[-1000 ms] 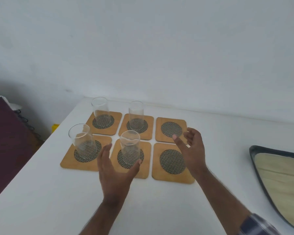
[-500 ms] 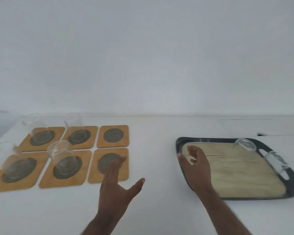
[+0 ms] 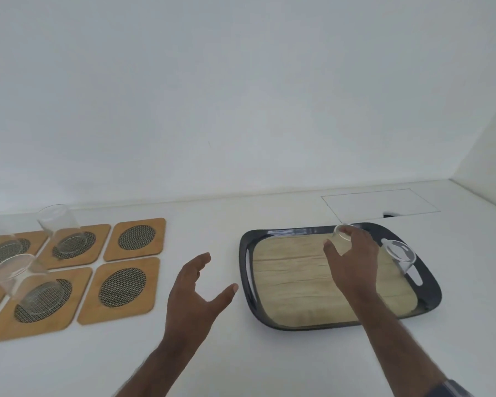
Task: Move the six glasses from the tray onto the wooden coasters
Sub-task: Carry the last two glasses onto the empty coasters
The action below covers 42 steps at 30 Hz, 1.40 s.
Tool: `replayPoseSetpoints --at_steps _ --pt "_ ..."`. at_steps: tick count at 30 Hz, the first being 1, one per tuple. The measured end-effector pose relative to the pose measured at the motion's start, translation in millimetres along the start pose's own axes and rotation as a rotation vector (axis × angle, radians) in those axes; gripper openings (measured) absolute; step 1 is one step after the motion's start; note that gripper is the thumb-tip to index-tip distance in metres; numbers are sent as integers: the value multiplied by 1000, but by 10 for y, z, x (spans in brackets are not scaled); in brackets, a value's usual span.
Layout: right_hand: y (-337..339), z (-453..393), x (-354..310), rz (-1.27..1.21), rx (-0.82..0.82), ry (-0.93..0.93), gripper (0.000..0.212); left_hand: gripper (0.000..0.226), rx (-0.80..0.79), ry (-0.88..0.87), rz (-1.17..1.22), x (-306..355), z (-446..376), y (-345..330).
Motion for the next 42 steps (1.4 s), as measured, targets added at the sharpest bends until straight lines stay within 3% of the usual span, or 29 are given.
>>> replayPoseSetpoints --at_steps 3,9,17,21,26,30,35,38,42 --pt "-6 -157 105 110 -14 38 43 71 4 2 1 40 -5 -148" --pt "-335 -374 458 338 -229 -76 63 59 1 -12 -14 138 -85 -313" --pt "-398 -399 531 173 -150 -130 54 52 -56 -23 -57 116 -208 -393" --pt "-265 -209 268 18 -64 -83 63 69 -133 -44 -66 129 -228 -554" --pt "-269 101 -288 -168 -189 -36 65 109 -321 -128 -126 314 -251 -899" --pt "-337 300 -580 -310 -308 -65 64 122 -388 -179 -140 532 -306 -1127" --pt "-411 394 -680 -399 -384 -113 66 76 -319 -209 -84 606 -346 -1140" --pt "-442 397 -621 -443 -436 -135 65 66 -285 -200 -56 543 -359 -1087" --pt "-262 332 -248 -387 -241 -210 68 62 -228 -162 -25 366 -403 -973"
Point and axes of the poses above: each hand's wrist, its own z-axis away from the middle knuckle, its own y-axis out of the back of the hand, x = y × z, the point moved 8 cm from there along -z, towards the middle knuckle, and after that the axes turned 4 degrees about x, right-handed, at the moved point
